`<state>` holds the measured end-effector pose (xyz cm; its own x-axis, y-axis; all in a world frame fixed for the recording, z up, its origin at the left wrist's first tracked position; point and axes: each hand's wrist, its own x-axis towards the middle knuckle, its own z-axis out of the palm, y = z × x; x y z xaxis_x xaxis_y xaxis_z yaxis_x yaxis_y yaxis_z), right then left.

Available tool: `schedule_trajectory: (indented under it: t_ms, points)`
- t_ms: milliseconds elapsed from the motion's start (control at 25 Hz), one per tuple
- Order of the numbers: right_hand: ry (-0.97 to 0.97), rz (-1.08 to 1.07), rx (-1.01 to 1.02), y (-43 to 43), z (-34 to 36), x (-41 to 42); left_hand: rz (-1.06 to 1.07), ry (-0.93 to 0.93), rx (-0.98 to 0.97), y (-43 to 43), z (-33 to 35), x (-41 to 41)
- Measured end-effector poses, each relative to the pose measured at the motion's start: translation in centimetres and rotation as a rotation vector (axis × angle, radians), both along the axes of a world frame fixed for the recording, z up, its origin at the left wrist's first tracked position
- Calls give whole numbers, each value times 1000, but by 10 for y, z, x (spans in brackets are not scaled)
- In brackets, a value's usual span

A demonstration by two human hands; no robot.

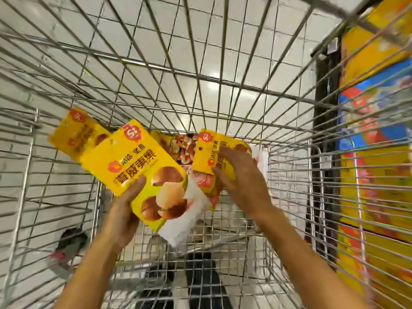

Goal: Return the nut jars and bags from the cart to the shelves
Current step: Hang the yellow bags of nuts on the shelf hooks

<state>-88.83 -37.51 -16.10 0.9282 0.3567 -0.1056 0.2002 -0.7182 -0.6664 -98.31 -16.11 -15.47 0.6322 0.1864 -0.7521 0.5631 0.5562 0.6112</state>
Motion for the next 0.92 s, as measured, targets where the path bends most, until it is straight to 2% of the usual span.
schedule_trajectory:
  t_ms: [40,80,160,200,280,400,520,640,720,800,920]
  points:
    - [58,-84,-32,0,-3,14,-43,9,14,16,0,-5]
    - [110,-101,-162,-3,-11,34,-80,62,-7,28,4,-9]
    - [235,35,-445,-8,-31,66,-141,168,-26,40,-4,-13]
    - [291,110,-521,-8,-40,69,-136,194,-6,40,-7,-14]
    - [303,184,-566,-4,-56,48,-145,189,51,34,-6,-12]
    - [90,205,-645,-16,-73,13,-149,162,85,28,-12,-10]
    - [154,139,-566,-28,-68,23,-156,154,89,22,-13,-9]
    - [151,200,-657,-35,-59,27,-186,88,63,21,-7,-9]
    - [85,66,-487,-36,-38,18,-191,35,63,24,8,-7]
    - [128,-245,-125,-33,5,7,-215,-42,52,29,34,1]
    - [208,-533,225,-33,92,-20,-328,-182,101,30,101,15]
